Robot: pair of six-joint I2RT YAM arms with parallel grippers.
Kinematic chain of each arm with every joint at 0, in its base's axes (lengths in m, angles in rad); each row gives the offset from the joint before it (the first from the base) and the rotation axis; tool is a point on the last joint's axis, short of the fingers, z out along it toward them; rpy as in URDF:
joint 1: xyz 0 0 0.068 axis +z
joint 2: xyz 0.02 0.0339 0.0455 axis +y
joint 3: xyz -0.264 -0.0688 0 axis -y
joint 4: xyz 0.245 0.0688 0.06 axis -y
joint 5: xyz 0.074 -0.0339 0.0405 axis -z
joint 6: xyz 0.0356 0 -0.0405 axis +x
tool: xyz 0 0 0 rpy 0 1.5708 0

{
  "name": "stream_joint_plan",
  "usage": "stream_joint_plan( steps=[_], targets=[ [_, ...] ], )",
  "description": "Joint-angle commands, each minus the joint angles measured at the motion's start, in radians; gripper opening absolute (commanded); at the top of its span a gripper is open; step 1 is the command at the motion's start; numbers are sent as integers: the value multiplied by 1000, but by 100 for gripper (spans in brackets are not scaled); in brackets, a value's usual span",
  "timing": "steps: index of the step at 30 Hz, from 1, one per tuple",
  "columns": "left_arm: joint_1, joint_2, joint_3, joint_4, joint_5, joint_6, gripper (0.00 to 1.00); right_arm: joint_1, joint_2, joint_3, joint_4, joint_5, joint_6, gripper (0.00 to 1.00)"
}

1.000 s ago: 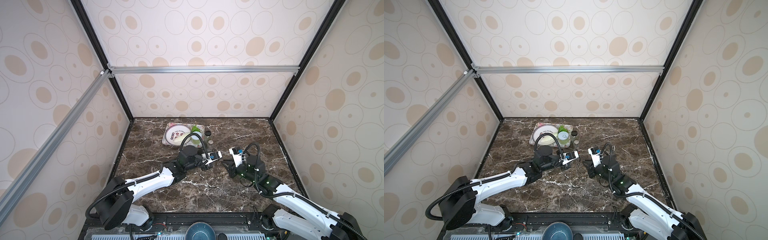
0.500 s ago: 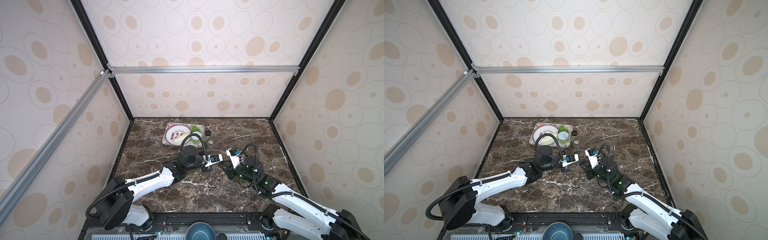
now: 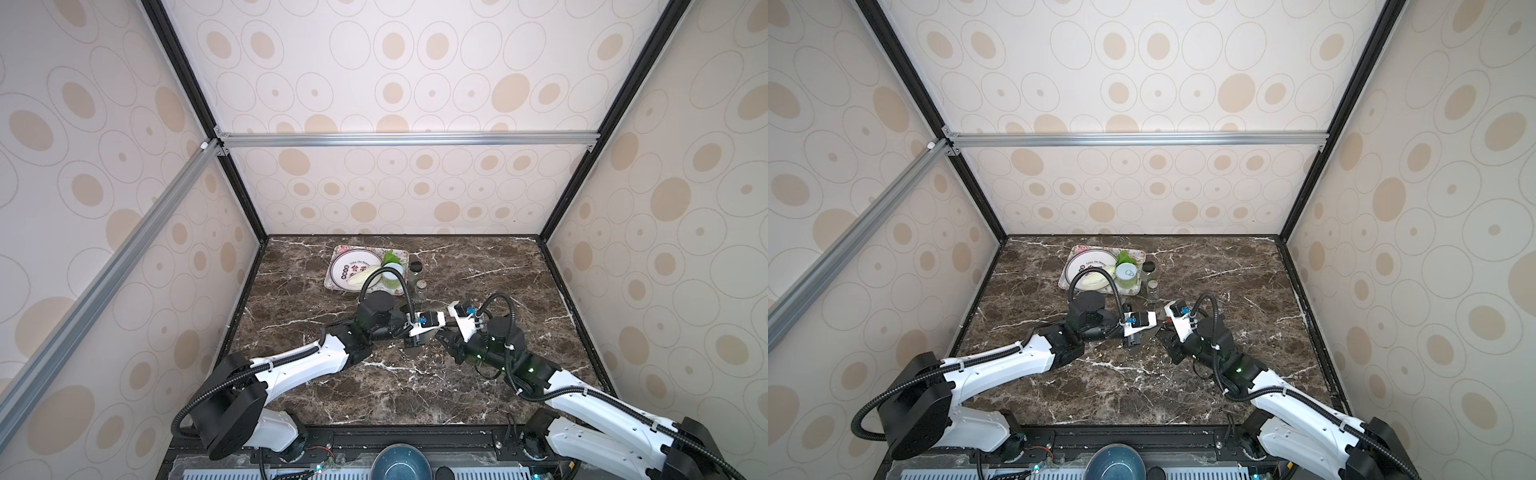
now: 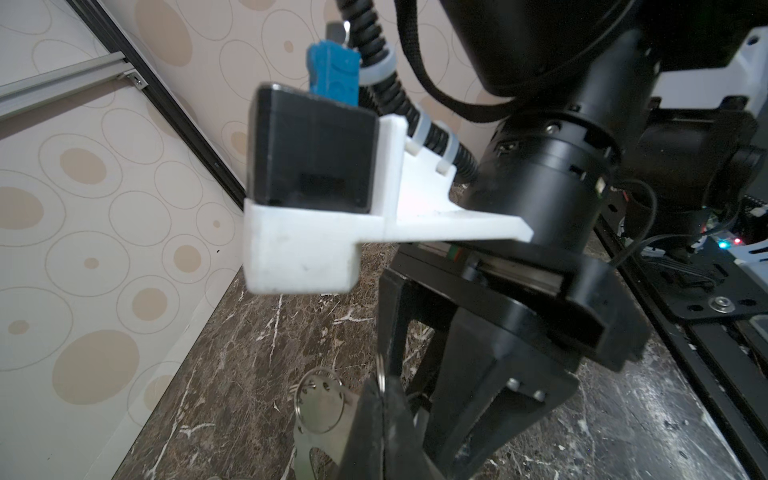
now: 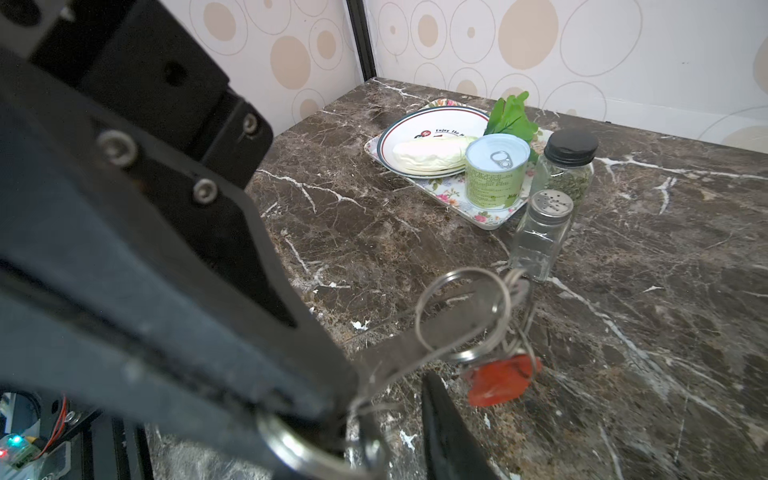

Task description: Put the keys on the keyring

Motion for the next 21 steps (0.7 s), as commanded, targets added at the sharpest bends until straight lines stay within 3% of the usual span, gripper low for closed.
stream_joint_plan(
  steps=[1, 4, 8, 21],
  targets=[
    [-2, -13, 35, 41, 24, -6, 0, 13, -16, -11, 28, 30, -25, 28],
    [-2, -17, 30, 41, 7, -2, 0, 15, -22, -12, 25, 36, -25, 13],
    [-1, -32, 16, 50, -45, -1, 0, 16, -25, -11, 16, 50, -27, 1],
    [10, -44, -31, 41, -219, 72, 0, 15, -52, -2, -30, 103, -43, 0]
  ],
)
